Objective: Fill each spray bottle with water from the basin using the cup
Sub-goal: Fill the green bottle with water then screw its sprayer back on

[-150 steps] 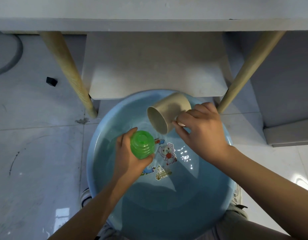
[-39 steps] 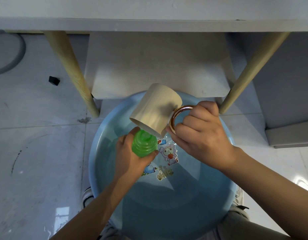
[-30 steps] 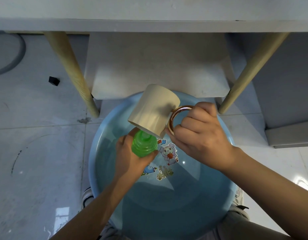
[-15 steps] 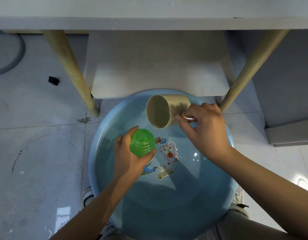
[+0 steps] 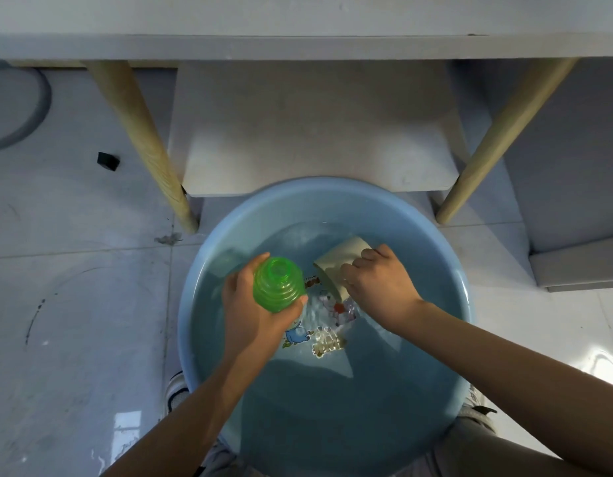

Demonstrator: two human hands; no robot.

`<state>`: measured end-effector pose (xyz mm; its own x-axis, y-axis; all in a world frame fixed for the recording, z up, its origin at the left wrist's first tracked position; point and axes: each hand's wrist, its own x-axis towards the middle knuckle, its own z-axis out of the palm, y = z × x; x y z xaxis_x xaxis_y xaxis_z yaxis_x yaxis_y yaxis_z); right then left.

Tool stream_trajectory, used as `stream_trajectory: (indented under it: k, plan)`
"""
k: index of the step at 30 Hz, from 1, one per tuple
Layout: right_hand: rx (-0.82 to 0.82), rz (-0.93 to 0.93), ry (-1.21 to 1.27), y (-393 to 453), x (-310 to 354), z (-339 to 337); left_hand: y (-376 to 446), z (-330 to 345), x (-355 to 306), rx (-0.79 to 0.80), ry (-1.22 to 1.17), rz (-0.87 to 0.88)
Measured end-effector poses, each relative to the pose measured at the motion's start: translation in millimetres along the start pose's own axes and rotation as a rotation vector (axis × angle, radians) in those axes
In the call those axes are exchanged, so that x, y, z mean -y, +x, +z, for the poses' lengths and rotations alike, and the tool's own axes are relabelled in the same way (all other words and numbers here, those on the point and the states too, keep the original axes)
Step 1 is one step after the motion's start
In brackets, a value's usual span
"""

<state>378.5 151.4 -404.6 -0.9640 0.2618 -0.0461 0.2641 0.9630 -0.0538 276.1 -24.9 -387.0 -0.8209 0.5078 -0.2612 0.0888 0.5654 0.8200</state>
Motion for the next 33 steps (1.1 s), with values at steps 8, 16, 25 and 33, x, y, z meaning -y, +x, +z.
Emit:
stream_trajectory:
  k: [8,16,25,33]
  plan:
    - [-0.076,0.311,0.632,1,-8,-8,0,-1,3,-0.065,0.034,-0.002]
    - [-0.115,0.772,1.252,-5,-21,-35,1,-2,1,-0.049,0.022,-0.027]
    - [-0.399,0.393,0.817,-1,-5,-84,0,-1,-9,-0.010,0.042,-0.030]
    - [-0.632,0.050,0.461,2,-1,-87,2,2,-8,0.001,0.066,-0.033]
